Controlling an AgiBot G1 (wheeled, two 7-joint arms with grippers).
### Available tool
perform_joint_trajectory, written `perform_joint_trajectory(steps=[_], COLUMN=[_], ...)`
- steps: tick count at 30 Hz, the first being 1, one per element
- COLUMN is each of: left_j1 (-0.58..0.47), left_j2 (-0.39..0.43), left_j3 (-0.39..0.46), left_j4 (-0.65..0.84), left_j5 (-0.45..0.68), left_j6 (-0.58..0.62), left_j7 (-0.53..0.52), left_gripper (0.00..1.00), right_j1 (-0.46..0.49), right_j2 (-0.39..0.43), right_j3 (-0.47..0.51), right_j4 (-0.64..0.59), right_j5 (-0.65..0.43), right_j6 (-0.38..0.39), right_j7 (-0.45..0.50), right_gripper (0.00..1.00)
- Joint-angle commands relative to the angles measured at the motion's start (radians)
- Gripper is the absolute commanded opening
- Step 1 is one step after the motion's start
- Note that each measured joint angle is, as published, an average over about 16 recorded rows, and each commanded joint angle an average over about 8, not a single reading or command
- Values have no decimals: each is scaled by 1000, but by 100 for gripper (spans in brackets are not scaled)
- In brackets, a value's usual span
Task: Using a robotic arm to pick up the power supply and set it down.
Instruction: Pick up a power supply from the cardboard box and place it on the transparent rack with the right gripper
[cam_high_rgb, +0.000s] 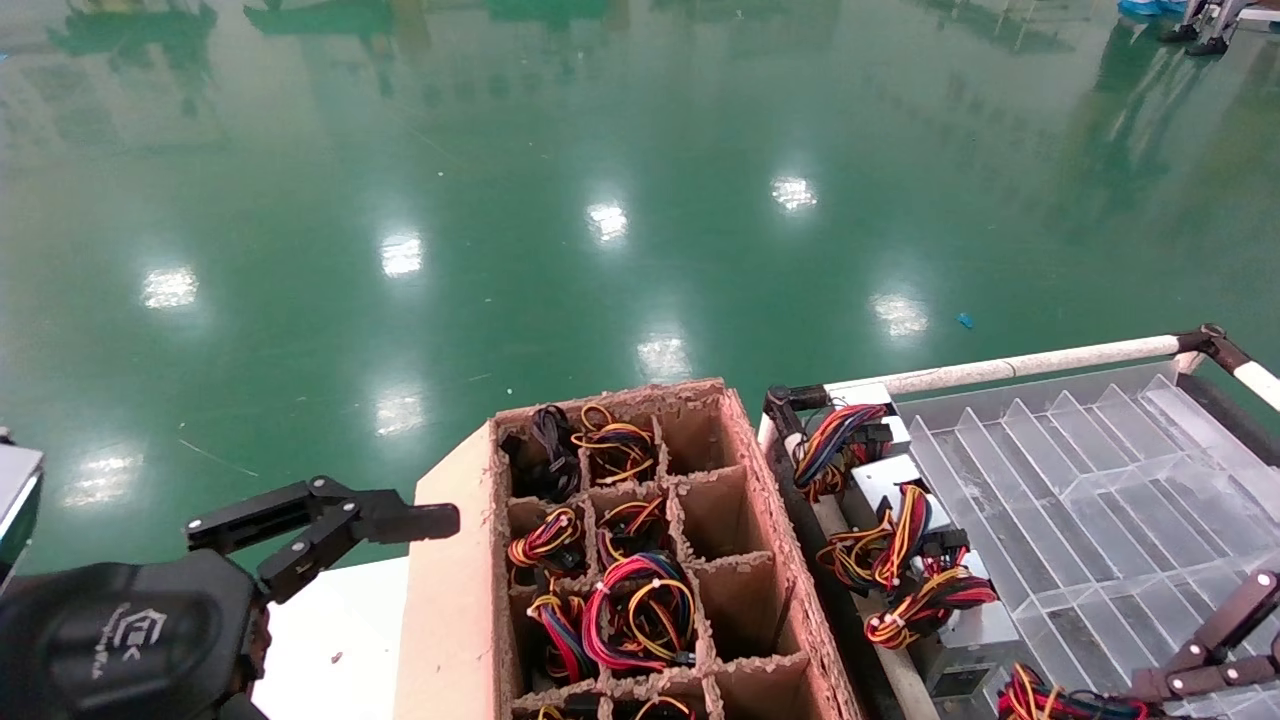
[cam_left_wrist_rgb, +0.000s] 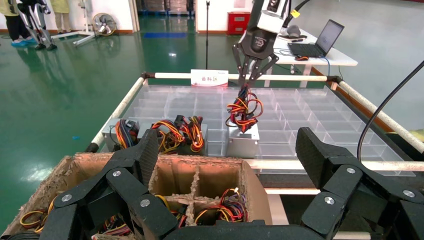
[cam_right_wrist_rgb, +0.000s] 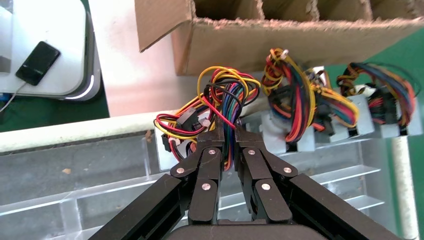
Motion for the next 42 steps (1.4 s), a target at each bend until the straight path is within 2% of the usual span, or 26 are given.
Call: perform_joint_trajectory(steps=[1,10,24,42], left_j1=[0,0,0,0], left_j2=[0,0,0,0], left_j3=[0,0,1,1], left_j4=[0,0,0,0], left_j5=[0,0,0,-1], left_j6=[0,0,0,0], left_j7=[0,0,0,0], left_gripper=[100,100,100,100], right_j1=[11,56,142,232], right_j2=[-6,-57,-154,-204], right_j3=[-29,-172,-396,-617], right_j4=[-14,-108,-249,-309], right_j5=[1,33,175,340], right_j6=[0,-3,-3,1], right_j7=[-6,-61,-174,-265], right_gripper=[0,0,0,0])
